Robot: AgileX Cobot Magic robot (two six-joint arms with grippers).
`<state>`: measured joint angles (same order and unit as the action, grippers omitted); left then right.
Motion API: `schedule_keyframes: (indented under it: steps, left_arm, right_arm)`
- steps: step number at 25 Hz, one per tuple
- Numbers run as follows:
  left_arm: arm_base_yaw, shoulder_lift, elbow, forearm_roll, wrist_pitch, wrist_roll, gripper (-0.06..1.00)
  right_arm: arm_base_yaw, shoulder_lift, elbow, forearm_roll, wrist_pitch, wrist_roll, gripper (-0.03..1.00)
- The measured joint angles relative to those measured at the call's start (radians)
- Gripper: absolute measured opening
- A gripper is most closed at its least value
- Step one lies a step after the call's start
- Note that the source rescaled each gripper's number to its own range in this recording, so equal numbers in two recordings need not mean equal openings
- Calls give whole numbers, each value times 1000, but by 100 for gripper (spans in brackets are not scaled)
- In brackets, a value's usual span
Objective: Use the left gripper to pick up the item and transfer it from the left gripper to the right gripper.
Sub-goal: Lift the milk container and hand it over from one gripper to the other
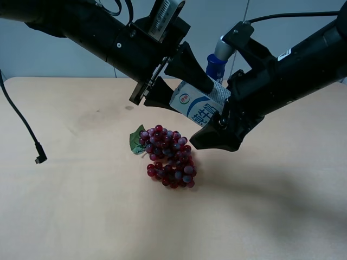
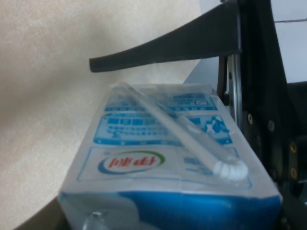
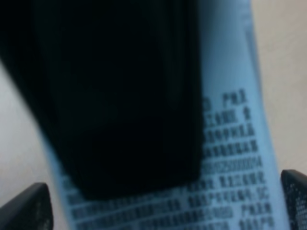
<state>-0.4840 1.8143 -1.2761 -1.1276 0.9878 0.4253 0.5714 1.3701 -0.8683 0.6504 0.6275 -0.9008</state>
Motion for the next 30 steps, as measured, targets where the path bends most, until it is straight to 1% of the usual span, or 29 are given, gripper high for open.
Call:
schedule_keyframes:
  steps: [9,10,11,13,16,17,18,19,30]
  left_arm:
    - [0,0,0,0,0,0,1]
    - [0,0,0,0,0,0,1]
    - [0,0,0,0,0,0,1]
    - [0,0,0,0,0,0,1]
    - [0,0,0,0,4,0,1]
    - [0,0,0,1,8,0,1]
    - [0,0,0,1,13,-2,1]
    - [0,0,0,0,8,-3,2]
    - [0,0,0,-2,3,-5,2]
  right_arm:
    - [0,0,0,36,-5,-17,100]
    - [0,0,0,37,-7,-19,99]
    - [0,0,0,39,-10,-20,95]
    - [0,0,0,40,-15,-21,81]
    - [0,0,0,40,-29,-21,53]
    - [0,0,0,38,-35,-23,38]
    - [0,0,0,35,-35,-31,15]
    - [0,0,0,34,-33,-33,12]
    - [0,0,-1,33,-33,-39,12]
